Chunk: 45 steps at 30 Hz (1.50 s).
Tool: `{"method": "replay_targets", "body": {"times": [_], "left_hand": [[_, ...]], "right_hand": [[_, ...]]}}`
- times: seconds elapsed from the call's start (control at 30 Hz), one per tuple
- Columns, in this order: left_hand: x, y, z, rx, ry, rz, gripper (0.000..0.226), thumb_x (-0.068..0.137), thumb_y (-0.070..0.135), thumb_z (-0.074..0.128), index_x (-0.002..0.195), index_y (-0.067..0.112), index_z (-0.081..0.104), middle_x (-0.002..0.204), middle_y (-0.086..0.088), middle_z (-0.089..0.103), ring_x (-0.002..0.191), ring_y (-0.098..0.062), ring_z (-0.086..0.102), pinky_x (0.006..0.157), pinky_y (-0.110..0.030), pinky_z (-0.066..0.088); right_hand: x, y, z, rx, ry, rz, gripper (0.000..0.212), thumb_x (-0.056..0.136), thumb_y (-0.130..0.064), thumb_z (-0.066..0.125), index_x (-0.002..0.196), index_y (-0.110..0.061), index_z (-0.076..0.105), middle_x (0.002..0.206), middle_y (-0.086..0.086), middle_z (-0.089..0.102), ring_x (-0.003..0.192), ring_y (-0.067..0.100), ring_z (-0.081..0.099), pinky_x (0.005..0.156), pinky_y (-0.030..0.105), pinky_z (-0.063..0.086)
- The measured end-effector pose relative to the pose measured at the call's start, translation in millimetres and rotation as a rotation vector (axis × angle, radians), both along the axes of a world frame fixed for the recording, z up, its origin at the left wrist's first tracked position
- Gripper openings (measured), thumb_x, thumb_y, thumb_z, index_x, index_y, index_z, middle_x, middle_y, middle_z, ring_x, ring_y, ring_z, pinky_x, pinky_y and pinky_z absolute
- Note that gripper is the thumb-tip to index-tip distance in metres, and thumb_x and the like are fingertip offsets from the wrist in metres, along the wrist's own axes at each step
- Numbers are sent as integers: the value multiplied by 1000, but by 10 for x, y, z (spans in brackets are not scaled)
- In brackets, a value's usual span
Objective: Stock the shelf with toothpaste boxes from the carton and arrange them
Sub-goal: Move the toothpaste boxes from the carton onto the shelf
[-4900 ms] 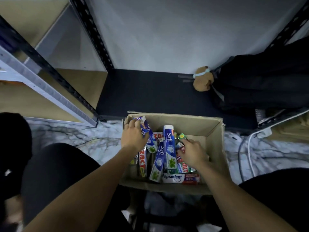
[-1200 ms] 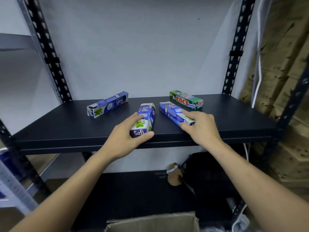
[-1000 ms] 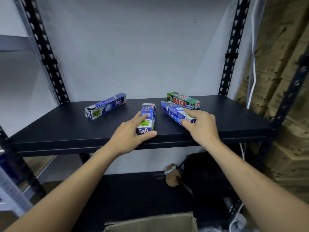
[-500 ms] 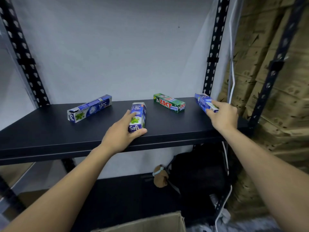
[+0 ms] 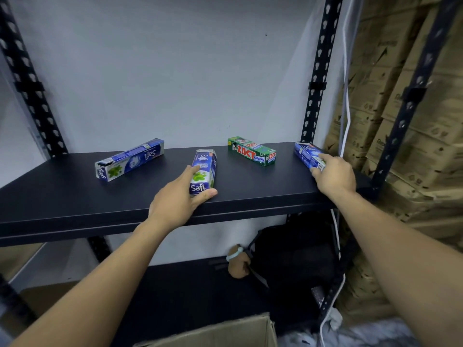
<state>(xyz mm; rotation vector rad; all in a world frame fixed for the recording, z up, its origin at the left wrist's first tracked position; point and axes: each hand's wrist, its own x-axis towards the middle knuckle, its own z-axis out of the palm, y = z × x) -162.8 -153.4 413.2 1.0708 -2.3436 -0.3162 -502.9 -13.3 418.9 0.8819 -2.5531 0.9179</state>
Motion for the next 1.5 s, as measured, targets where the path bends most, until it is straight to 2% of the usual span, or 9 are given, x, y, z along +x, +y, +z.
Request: {"method": "replay_targets", "body": {"times": [0.13,0.27,0.43,0.7,0.87,1.1,1.27,1.37,1.5], "left_hand": [[-22,24,20,3,6,11,85,81,77,50,152,37,25,163,12,23,135,-23,46,96,-46,46],[-4,67,0,-6,72,19,89,82,74,54,155,34,22,164,13,17,141,-19,39,102,-45,43],[82,323,-192,-237,283,-3,80,85,62,62,150,21,38,160,5,31,135,-20,42,107,-40,40],[416,807,-846,-552,189,-34,54,89,51,65,131,18,58,143,3,50,121,-22,48,95,-35,40],[686,881,-1504,-334,-35,-45,52,92,55,57,131,22,54,137,5,52,119,-20,50,92,-39,42],[1041,984,-2770,190,-356,-4,58,89,53,61,137,24,49,135,1,53,121,-24,50,101,-44,42],[1185,1103,-3652,583,-366,68,58,88,59,60,130,20,53,126,-6,60,113,-31,59,92,-43,51],[1256,1217,-4151,731,-382,111,64,90,55,61,139,15,49,136,-9,55,119,-30,56,97,-41,49],[1341,1414,-4709,900,-377,185,52,91,45,64,133,18,49,123,-6,61,102,-25,62,85,-36,53]], "right_hand": [[85,84,-50,-13,77,-22,56,89,-42,62,139,-19,50,147,14,42,126,41,40,102,50,38],[421,182,-84,-93,140,13,53,88,-45,60,135,-21,54,148,9,41,128,38,38,108,51,30],[1053,296,-276,-257,185,101,47,87,-41,62,131,-26,57,150,6,41,138,30,32,115,52,16],[1993,309,-871,-192,247,381,37,87,-38,62,124,-30,61,150,-2,39,132,26,36,107,46,24],[2372,317,-1586,-67,191,478,36,87,-36,60,122,-27,62,144,0,45,129,26,38,104,46,29],[2598,425,-2883,483,-19,649,48,89,-39,57,136,-31,52,142,-4,46,127,25,40,102,43,34],[2570,506,-3713,751,-142,731,45,91,-40,56,135,-33,53,133,-1,56,119,26,48,101,42,40],[2491,594,-4163,858,-259,757,46,90,-38,60,135,-31,55,131,2,58,117,28,51,101,41,43],[2369,733,-4559,948,-370,734,37,88,-37,63,125,-28,63,123,5,63,105,25,60,84,32,52]]}}
